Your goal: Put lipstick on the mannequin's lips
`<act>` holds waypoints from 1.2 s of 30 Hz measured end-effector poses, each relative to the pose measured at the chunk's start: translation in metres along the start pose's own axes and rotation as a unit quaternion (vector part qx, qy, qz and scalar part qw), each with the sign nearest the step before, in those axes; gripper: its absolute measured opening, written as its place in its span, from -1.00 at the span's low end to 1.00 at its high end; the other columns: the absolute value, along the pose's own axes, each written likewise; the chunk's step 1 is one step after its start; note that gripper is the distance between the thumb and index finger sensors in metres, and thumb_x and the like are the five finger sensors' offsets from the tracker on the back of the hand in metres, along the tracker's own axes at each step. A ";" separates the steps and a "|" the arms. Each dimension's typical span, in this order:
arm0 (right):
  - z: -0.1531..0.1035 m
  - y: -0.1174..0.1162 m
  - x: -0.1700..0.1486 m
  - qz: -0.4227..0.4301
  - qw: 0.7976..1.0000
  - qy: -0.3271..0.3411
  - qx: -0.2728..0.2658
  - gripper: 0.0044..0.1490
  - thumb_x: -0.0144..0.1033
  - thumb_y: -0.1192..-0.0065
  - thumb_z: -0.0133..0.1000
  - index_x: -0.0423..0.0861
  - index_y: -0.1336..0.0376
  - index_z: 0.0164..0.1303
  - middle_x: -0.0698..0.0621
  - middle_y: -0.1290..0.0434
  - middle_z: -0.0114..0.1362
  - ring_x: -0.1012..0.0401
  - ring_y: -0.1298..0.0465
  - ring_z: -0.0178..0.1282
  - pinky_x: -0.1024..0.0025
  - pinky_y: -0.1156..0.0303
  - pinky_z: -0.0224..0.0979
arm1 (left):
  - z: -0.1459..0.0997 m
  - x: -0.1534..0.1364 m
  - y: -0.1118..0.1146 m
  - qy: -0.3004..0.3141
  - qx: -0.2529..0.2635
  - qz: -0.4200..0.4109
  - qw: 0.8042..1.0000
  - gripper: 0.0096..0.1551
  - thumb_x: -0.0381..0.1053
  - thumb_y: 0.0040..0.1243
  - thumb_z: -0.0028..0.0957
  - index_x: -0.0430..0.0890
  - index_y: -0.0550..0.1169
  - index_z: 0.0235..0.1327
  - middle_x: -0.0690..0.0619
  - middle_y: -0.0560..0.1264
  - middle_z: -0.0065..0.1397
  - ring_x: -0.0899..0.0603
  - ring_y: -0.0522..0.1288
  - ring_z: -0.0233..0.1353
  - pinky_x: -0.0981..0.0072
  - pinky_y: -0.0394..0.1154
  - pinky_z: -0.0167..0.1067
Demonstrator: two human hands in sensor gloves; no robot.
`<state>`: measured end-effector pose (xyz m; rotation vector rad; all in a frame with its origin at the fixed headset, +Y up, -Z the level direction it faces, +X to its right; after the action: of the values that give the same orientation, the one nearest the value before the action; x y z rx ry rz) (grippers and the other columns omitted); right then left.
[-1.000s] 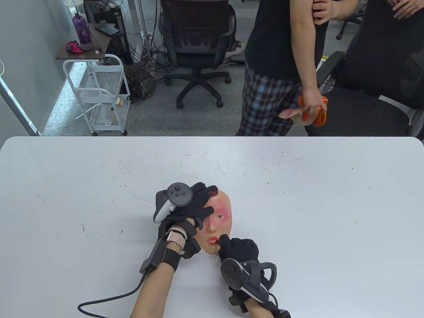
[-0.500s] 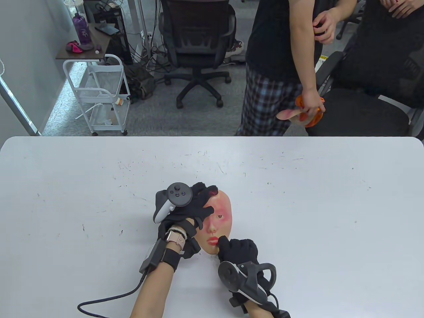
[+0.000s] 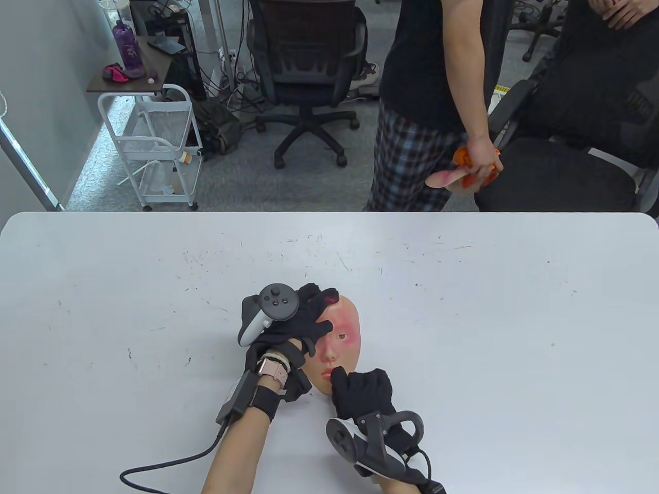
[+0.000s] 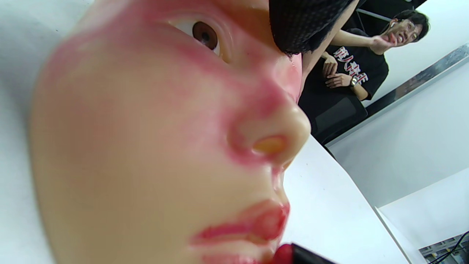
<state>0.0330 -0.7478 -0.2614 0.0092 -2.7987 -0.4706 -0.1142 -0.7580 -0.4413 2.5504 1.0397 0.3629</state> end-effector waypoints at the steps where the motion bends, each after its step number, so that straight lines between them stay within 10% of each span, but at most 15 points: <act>1: 0.001 -0.001 0.003 0.002 1.000 0.010 0.004 -0.43 -0.17 -0.22 0.02 -0.02 -0.37 0.25 -0.09 -0.52 0.05 0.06 -0.50 0.04 -0.13 -0.29 0.45 | 0.000 0.000 0.000 0.000 0.000 0.001 1.000 -0.18 0.10 0.19 0.12 0.45 0.14 0.64 0.18 -0.21 0.76 -0.14 -0.26 0.72 -0.22 -0.13 0.58; 36: 0.000 -0.002 0.004 -0.027 0.999 0.017 0.000 -0.43 -0.16 -0.21 0.01 -0.01 -0.37 0.25 -0.07 -0.52 0.05 0.08 -0.51 0.03 -0.12 -0.31 0.45 | 0.000 0.000 0.000 0.000 0.002 -0.002 1.000 -0.18 0.10 0.19 0.12 0.45 0.14 0.64 0.18 -0.21 0.76 -0.15 -0.26 0.72 -0.23 -0.13 0.58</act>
<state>0.0291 -0.7501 -0.2608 0.0922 -2.7704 -0.4797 -0.1143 -0.7584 -0.4409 2.5511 1.0476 0.3608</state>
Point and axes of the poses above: the tracker on the back of each hand, its own x axis roughly to the thumb side, its own z axis roughly from the wrist to the fingertips, y = z × x, the point moved 2 cm from there along z, roughly from the wrist to the fingertips
